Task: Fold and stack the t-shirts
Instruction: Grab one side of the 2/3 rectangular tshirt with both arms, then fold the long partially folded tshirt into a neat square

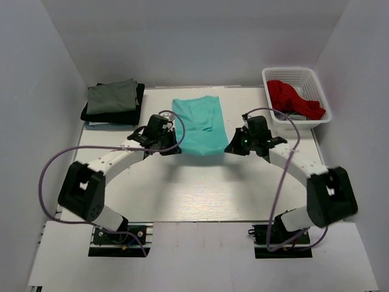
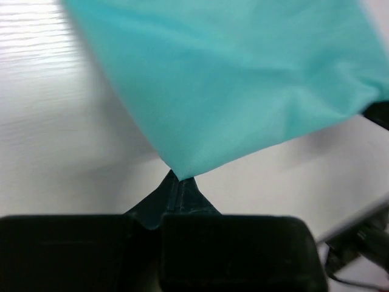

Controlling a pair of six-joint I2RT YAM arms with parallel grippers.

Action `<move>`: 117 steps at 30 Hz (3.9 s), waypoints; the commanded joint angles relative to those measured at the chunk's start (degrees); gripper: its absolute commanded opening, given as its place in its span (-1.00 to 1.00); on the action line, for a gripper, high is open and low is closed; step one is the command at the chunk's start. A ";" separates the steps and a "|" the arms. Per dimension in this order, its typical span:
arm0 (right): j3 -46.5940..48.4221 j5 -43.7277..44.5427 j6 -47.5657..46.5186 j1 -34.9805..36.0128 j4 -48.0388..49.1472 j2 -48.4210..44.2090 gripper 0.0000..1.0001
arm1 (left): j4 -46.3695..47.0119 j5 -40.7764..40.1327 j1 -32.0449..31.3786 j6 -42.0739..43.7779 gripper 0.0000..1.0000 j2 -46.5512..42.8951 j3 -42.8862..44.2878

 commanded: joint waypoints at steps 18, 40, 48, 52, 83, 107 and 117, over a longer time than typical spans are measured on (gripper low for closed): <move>3.57 -8.92 -8.48 0.13 -20.35 -29.87 -1.00 | 2.50 29.38 -4.20 -1.93 -1.00 -25.58 -7.89; 7.42 -1.00 -3.90 -0.57 -6.03 -17.66 -1.00 | 0.83 8.82 -0.43 -2.98 -1.00 -14.52 -2.70; 14.45 0.50 -4.87 -2.06 -4.80 -5.63 -1.00 | 4.78 3.88 3.61 -4.48 -1.00 -8.55 -0.16; 18.41 -2.14 -5.13 -2.59 -3.22 0.10 -1.00 | 5.39 3.35 5.46 -4.48 -1.00 -4.67 1.08; 32.17 -9.09 -8.65 -3.74 6.01 24.55 0.81 | 9.32 4.73 11.88 -1.05 0.99 14.42 17.80; 13.61 -25.43 -1.53 -4.62 19.81 35.44 0.81 | 9.43 5.90 10.65 2.37 0.99 36.03 27.01; 5.49 -23.16 -3.38 -0.57 17.80 17.71 0.81 | 11.45 7.23 8.80 8.35 0.99 23.04 25.78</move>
